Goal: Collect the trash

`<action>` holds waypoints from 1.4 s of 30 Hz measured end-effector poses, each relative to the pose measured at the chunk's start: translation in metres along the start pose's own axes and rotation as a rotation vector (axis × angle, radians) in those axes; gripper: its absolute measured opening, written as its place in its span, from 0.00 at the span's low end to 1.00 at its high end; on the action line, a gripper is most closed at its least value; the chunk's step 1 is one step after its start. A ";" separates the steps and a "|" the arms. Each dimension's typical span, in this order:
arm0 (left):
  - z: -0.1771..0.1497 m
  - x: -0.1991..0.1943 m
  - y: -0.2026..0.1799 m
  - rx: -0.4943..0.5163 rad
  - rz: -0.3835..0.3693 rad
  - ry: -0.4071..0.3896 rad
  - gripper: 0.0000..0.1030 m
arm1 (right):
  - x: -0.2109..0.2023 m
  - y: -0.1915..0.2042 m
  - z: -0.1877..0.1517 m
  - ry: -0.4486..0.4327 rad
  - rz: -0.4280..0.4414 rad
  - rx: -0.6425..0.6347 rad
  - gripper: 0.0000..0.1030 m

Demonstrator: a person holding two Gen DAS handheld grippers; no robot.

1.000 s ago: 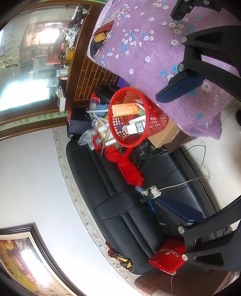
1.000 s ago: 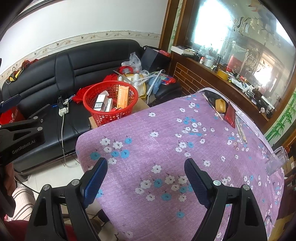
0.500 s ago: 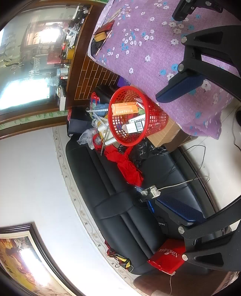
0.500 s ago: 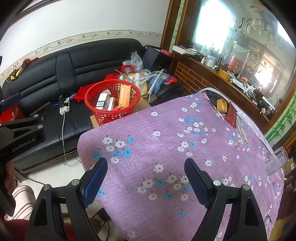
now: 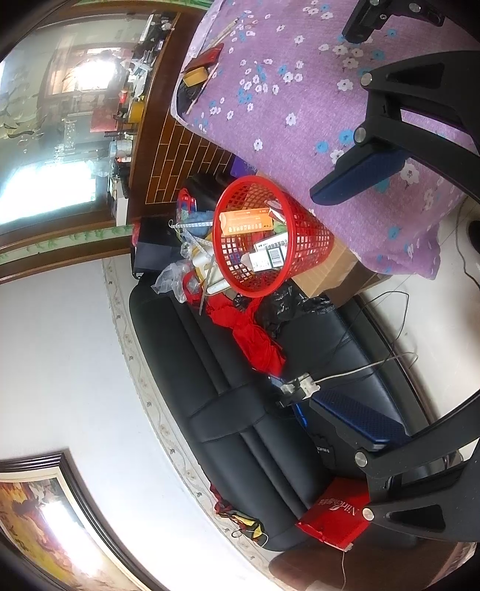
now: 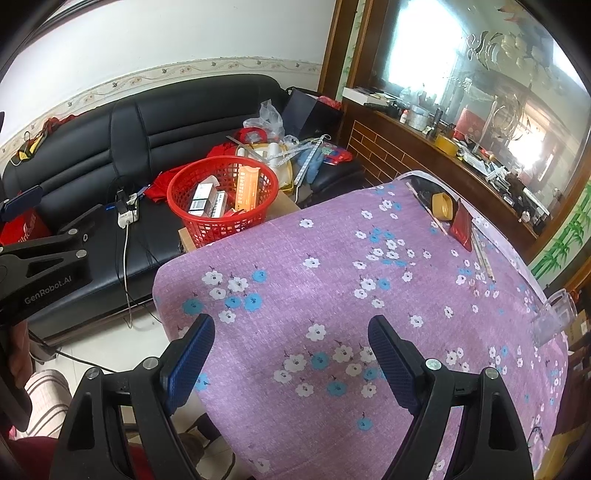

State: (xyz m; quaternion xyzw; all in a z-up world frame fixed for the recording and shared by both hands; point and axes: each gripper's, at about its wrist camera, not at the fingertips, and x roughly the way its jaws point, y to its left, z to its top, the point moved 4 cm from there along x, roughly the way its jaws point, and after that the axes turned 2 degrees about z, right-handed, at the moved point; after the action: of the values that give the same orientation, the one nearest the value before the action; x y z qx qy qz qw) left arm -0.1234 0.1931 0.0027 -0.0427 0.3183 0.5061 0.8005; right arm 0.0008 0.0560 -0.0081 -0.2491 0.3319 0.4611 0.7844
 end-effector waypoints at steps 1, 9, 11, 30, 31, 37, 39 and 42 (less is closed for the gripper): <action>0.000 0.000 -0.002 0.003 -0.004 0.001 0.97 | 0.000 -0.001 -0.001 0.002 0.000 0.001 0.86; 0.001 0.009 -0.045 0.097 -0.097 0.023 0.97 | 0.007 -0.031 -0.013 0.053 -0.004 0.089 0.86; -0.001 0.010 -0.073 0.161 -0.152 0.033 0.97 | 0.012 -0.052 -0.025 0.087 -0.015 0.159 0.86; -0.085 0.003 -0.385 0.614 -0.769 0.196 0.96 | 0.004 -0.293 -0.258 0.266 -0.491 0.880 0.85; -0.086 0.004 -0.389 0.621 -0.765 0.192 0.96 | 0.008 -0.298 -0.260 0.267 -0.494 0.889 0.85; -0.085 0.014 -0.401 0.614 -0.822 0.191 0.96 | 0.022 -0.311 -0.260 0.225 -0.541 0.886 0.96; -0.083 0.017 -0.402 0.596 -0.841 0.217 0.98 | 0.027 -0.311 -0.259 0.205 -0.553 0.893 1.00; -0.083 0.018 -0.406 0.602 -0.838 0.221 1.00 | 0.028 -0.308 -0.258 0.176 -0.534 0.925 1.00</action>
State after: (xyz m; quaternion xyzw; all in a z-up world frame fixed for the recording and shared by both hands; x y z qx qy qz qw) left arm 0.1826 -0.0222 -0.1761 0.0125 0.4877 0.0212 0.8727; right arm 0.2093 -0.2465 -0.1724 0.0087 0.4898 0.0290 0.8713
